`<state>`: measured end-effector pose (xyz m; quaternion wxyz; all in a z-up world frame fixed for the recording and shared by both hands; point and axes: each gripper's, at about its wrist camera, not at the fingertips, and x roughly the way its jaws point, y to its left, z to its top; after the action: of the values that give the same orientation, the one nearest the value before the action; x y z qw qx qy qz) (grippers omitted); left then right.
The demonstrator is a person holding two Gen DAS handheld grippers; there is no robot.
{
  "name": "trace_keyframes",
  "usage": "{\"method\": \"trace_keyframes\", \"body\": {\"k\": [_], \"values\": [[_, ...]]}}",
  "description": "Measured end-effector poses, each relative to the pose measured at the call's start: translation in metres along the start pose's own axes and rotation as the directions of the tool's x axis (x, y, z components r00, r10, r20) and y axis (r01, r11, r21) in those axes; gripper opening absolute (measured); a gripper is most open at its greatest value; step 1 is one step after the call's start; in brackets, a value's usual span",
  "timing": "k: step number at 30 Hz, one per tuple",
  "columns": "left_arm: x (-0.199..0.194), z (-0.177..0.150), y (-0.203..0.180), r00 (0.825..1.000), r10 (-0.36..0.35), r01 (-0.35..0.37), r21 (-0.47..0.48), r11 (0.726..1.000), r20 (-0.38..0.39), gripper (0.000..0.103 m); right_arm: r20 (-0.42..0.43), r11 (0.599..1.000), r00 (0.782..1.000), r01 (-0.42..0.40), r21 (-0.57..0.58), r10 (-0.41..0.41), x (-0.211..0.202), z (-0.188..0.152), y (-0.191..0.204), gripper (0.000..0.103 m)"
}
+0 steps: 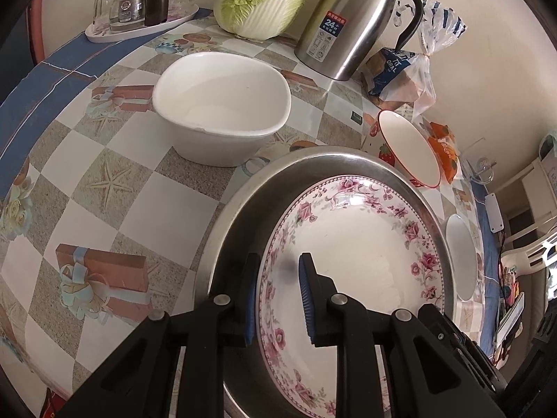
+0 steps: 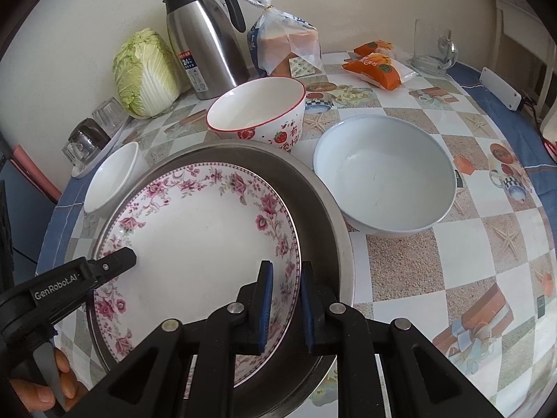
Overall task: Organize plates and bowls
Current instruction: 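Lower the plate with both grippers into the steel basin, then open both grippers to release the plate in the basin, then move both grippers toward the red-rimmed floral bowl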
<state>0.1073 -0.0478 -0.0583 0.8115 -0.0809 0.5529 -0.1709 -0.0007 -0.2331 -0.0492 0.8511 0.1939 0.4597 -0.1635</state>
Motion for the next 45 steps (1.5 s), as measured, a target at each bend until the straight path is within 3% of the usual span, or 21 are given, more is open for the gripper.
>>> {"method": "trace_keyframes", "body": {"k": [12,17,18,20,22,24,27,38,45], "values": [[-0.016,0.002,-0.013,0.996,0.075,-0.078,0.091,0.993,0.037,0.030,0.034,0.996,0.997,0.072,-0.060,-0.070,-0.009,0.002,0.006,0.018],[-0.023,0.004,-0.017,0.996,0.082,-0.084,0.113,0.990,0.020,0.059,0.060,0.993,0.995,0.084,-0.079,-0.080,-0.020,0.003,0.008,0.018],[-0.025,0.004,-0.019,0.997,0.079,-0.081,0.116,0.990,0.018,0.061,0.062,0.993,0.995,0.082,-0.083,-0.077,-0.021,0.002,0.008,0.020],[-0.027,0.003,-0.023,0.996,0.084,-0.085,0.132,0.988,0.016,0.068,0.062,0.993,0.995,0.080,-0.089,-0.074,-0.022,0.002,0.009,0.032],[-0.032,0.003,-0.027,0.995,0.096,-0.099,0.153,0.983,0.030,0.071,0.065,0.994,0.997,0.058,-0.091,-0.052,-0.023,0.001,0.009,0.052],[-0.035,0.003,-0.030,0.994,0.100,-0.105,0.167,0.980,0.037,0.072,0.073,0.992,0.995,0.076,-0.098,-0.069,-0.025,0.001,0.010,0.062],[-0.040,0.004,-0.031,0.992,0.116,-0.122,0.172,0.977,0.046,0.073,0.078,0.993,0.995,0.067,-0.096,-0.060,-0.029,0.000,0.009,0.063],[-0.040,0.002,-0.023,0.975,0.214,-0.223,0.187,0.957,0.065,0.088,0.071,0.992,0.995,0.072,-0.101,-0.065,-0.028,-0.003,0.005,0.084],[-0.038,0.002,-0.018,0.968,0.244,-0.252,0.173,0.952,0.066,0.090,0.066,0.992,0.995,0.081,-0.097,-0.074,-0.026,-0.004,0.002,0.095]]}}
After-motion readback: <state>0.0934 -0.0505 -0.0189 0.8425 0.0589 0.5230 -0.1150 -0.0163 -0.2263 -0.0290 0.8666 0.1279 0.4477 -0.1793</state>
